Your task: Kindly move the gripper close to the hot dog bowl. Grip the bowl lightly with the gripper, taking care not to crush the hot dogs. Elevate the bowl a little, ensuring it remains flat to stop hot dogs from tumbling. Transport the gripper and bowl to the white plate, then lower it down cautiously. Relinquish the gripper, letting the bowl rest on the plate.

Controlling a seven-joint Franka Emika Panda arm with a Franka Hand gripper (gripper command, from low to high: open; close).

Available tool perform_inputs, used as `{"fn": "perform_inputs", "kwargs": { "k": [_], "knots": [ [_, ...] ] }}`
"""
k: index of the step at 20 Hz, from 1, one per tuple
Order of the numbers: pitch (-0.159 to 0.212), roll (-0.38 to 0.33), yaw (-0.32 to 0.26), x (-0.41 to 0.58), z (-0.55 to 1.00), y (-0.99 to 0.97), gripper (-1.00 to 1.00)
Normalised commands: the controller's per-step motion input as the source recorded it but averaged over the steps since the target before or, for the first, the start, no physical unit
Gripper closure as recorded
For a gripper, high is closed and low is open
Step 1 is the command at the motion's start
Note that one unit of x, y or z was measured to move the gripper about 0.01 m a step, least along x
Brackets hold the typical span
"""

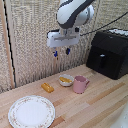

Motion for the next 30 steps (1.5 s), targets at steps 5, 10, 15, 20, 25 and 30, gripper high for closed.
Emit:
{"fn": "perform_inputs", "kwargs": {
  "k": [5, 10, 15, 20, 25, 30],
  "knots": [
    [0.069, 0.101, -0.024, 0.415, -0.24, -0.60, -1.00],
    [0.072, 0.135, 0.023, 0.443, -0.24, -0.73, -1.00],
    [0.084, 0.124, 0.048, 0.294, -0.23, -0.71, -1.00],
    [0.068, 0.077, 0.076, 0.322, -0.27, -0.56, -1.00],
    [0.036, 0.049, 0.021, 0.351, -0.33, -0.39, -1.00],
    [0.016, 0.023, 0.000, 0.322, -0.34, -0.29, -1.00]
  ]
}}
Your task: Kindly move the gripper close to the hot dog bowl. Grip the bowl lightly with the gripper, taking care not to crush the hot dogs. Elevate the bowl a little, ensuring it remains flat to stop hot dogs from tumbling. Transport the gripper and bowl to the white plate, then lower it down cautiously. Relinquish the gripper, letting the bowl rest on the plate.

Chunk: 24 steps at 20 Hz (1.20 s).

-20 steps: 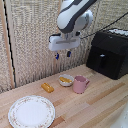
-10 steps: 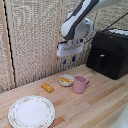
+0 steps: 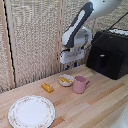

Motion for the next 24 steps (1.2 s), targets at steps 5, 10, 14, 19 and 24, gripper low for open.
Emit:
{"fn": "perform_inputs", "kwargs": {
  "k": [5, 10, 14, 19, 24],
  "knots": [
    [0.001, 0.000, 0.017, 0.261, -0.33, -0.14, -1.00],
    [0.000, -0.010, 0.029, 0.260, -0.32, -0.07, -1.00],
    [0.000, -0.015, 0.029, 0.156, -0.25, -0.01, 1.00],
    [-0.039, 0.000, 0.021, 0.015, -0.05, -0.02, 1.00],
    [-0.057, 0.000, 0.000, -0.017, 0.01, 0.00, 1.00]
  ]
}}
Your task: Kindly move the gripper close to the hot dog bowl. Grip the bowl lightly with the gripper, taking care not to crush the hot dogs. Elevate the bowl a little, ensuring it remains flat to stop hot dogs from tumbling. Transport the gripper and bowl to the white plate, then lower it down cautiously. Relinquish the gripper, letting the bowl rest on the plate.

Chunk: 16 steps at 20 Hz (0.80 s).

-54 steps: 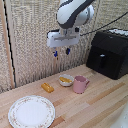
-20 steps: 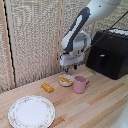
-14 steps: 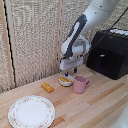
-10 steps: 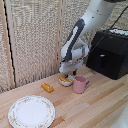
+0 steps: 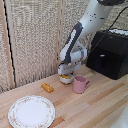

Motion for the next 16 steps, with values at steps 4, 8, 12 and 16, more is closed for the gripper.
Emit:
{"fn": "perform_inputs", "kwargs": {
  "k": [4, 8, 12, 16],
  "knots": [
    [-0.043, 0.003, 0.000, -0.108, 0.08, 0.00, 1.00],
    [-0.050, 0.066, 0.005, -0.208, 0.30, -0.09, 1.00],
    [-0.028, 0.179, 0.037, -0.133, 0.61, -0.22, 1.00],
    [-0.021, 0.198, 0.058, -0.059, 0.64, -0.24, 1.00]
  ]
}}
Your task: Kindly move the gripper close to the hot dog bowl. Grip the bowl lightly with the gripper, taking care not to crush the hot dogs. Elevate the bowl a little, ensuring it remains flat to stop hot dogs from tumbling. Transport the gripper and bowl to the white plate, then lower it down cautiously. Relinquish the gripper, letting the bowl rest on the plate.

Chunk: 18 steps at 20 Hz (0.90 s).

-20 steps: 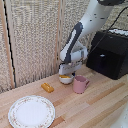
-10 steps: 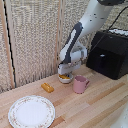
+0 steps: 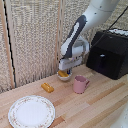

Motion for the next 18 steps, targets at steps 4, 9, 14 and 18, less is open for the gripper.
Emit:
{"fn": "perform_inputs", "kwargs": {
  "k": [4, 9, 14, 18],
  "knots": [
    [-0.013, 0.185, 0.044, -0.019, 0.67, -0.11, 1.00],
    [0.000, 0.136, 0.063, 0.021, 0.70, 0.26, 1.00],
    [0.000, 0.061, 0.009, 0.000, 0.72, 0.57, 1.00],
    [-0.003, 0.012, 0.003, -0.100, 0.60, 0.74, 1.00]
  ]
}}
